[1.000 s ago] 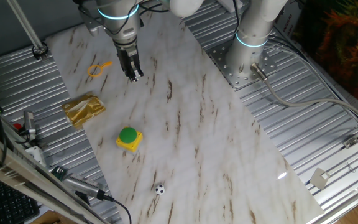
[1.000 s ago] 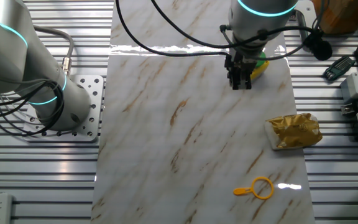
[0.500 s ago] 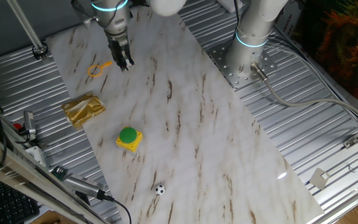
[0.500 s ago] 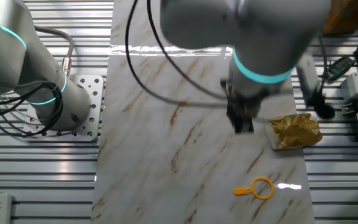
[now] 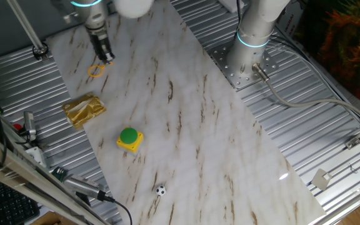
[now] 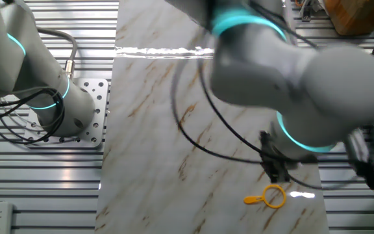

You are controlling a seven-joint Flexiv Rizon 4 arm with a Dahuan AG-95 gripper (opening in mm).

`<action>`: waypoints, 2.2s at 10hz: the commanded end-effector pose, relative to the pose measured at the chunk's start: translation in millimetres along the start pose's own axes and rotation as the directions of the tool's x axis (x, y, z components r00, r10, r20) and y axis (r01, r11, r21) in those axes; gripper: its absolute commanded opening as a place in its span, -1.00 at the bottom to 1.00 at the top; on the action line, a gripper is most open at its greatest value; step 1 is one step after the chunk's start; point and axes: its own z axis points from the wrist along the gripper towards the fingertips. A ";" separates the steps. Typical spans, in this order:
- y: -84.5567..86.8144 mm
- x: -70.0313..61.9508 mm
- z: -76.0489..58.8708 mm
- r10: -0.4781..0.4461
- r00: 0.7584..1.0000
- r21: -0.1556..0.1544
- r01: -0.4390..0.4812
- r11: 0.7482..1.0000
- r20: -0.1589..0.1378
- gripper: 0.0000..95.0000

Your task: Attach the bubble ring to the ball

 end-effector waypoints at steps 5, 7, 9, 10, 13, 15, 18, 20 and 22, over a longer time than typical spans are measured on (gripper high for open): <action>-28.0 12.3 14.3 0.030 0.999 0.010 -0.030 1.000 -0.012 -1.00; -44.5 22.7 22.2 0.029 1.000 0.007 -0.029 1.000 -0.008 -1.00; -49.7 26.3 24.8 0.032 0.999 0.004 -0.032 0.999 -0.008 -1.00; -52.1 28.1 25.1 0.032 0.999 0.002 -0.032 0.999 -0.007 -1.00; -53.7 30.1 30.0 0.033 0.999 0.010 -0.033 0.999 -0.004 -1.00; -53.6 29.9 34.8 0.036 0.999 0.013 -0.036 0.999 -0.001 -1.00; -53.6 31.0 36.9 0.034 0.999 0.014 -0.034 0.999 -0.002 -1.00; -53.6 31.2 36.9 0.037 0.999 0.012 -0.037 0.999 -0.003 -1.00; -53.6 32.1 37.1 0.037 0.999 0.009 -0.037 0.999 -0.005 -1.00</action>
